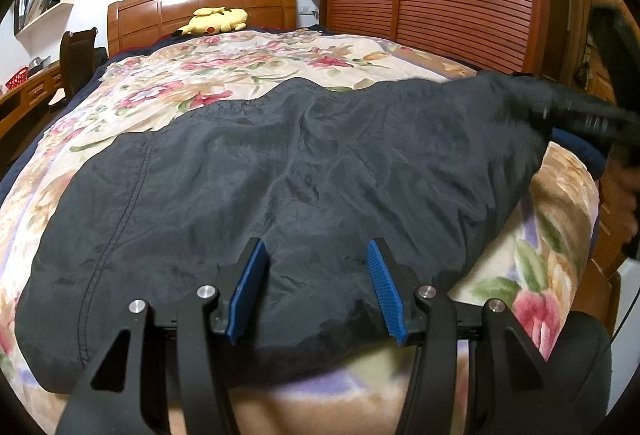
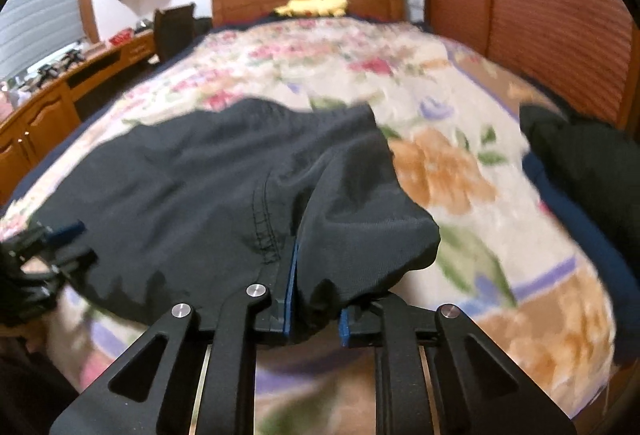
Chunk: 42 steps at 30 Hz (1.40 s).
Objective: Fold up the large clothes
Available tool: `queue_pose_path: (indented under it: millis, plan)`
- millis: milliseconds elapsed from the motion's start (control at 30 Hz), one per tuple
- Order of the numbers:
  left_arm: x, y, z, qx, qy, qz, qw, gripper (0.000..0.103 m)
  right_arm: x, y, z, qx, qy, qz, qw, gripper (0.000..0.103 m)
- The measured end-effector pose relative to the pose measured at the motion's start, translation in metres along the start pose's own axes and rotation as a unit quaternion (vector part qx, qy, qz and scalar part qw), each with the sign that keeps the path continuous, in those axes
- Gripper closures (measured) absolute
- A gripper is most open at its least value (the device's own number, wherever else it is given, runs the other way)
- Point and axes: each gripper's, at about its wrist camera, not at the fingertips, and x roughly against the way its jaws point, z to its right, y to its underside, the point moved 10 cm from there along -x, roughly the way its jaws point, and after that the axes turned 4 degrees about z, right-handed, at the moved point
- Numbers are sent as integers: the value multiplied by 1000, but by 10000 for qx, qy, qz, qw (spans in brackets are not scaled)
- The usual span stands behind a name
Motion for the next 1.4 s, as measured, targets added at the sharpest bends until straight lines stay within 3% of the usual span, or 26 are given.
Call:
queue_pose_path:
  millis: [233,533,967,1100,1200,1300,1367,1400]
  plan:
    - [16,-4,-13,144,72,145,9998,50,18,-54,-55,569,-303,415,9971,92]
    - [71,-5,-73,350,-137,535,9979,50,18,-88,-153,1417,-784,657,9846,93]
    - [145,35,-177,914,-1001,712,9882,50,9,-103,-314,2152,-1876,826,9548,95]
    - [159,44,-200,1141,-1158,768,9837,50,-1,-82,-360,2173,-2363,522,9456,95]
    - [164,48,-208,1235,-1193,795,9819,50,-27,-54,-375,2049,-2588,-104,9439,92]
    - [165,49,-209,1228,-1193,803,9820,50,-39,-45,-372,1957,-2574,-265,9459,81]
    - [163,46,-206,1206,-1177,817,9823,50,-34,-50,-364,1837,-2513,-185,9501,47]
    - [162,45,-204,1199,-1162,822,9825,50,-29,-56,-361,1750,-2550,-108,9509,42]
